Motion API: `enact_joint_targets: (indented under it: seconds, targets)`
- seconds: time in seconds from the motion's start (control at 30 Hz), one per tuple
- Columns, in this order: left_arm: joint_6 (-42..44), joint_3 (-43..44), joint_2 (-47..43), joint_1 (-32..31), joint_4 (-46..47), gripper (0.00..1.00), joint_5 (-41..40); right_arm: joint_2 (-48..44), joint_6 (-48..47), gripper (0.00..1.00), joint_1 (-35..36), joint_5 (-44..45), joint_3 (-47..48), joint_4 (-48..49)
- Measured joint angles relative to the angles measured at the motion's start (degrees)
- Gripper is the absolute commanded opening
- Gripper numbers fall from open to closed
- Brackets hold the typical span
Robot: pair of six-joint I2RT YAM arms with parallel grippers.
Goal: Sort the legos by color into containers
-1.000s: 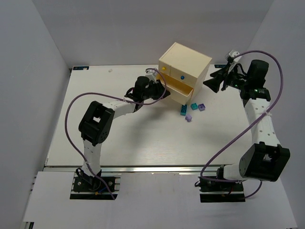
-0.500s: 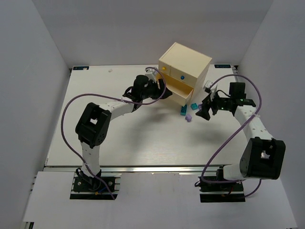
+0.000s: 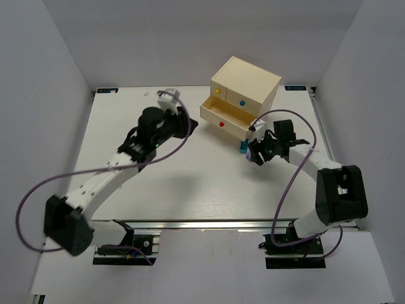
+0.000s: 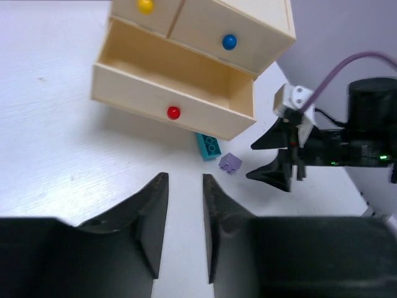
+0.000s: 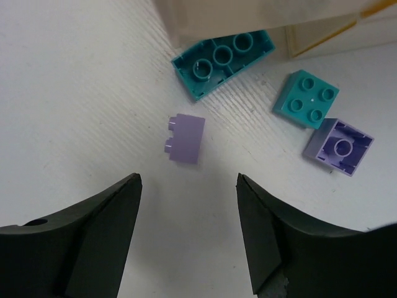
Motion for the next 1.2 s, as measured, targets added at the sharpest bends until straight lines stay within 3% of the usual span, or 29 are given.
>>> enact_joint_targets:
  seconds: [0.03,0.07,0.2,0.33,0.47,0.6,0.7,0.97,1.2]
  targets:
    - [0.72,-2.29,-3.96,0.00,-0.66,0.54,-1.49,0.96,1.36,0.70,0.28,1.03,0.11,0.48]
    - [1.51,-4.66,-7.82,0.00,-1.38,0.59,-3.13,1.99,2.71,0.70,0.66,2.12,0.22,1.11]
    - [3.39,-14.10,-21.70,0.00,-4.39,0.63,-9.51,5.84,6.51,0.69,1.77,4.57,1.09,2.71]
    - [5.53,-20.61,-28.76,0.02,-6.47,0.64,-14.53,8.52,9.25,0.64,2.47,4.79,2.54,4.37]
    - [7.02,-22.97,-29.44,0.02,-8.09,0.64,-16.83,9.55,11.17,0.48,2.95,4.81,2.84,5.97]
    - [8.22,-23.12,-29.66,0.02,-8.81,0.64,-17.94,10.14,11.69,0.20,3.10,4.55,2.89,7.21]
    - [8.81,-23.45,-31.10,0.02,-9.44,0.64,-18.38,10.14,11.96,0.12,3.06,4.20,2.86,7.41]
    - [9.29,-23.50,-33.22,0.02,-9.53,0.64,-18.40,2.10,9.68,0.04,2.60,1.68,0.90,2.36]
    - [9.40,-23.76,-34.27,0.02,-9.44,0.64,-17.59,-9.42,4.70,0.03,2.19,-11.08,12.63,-9.75]
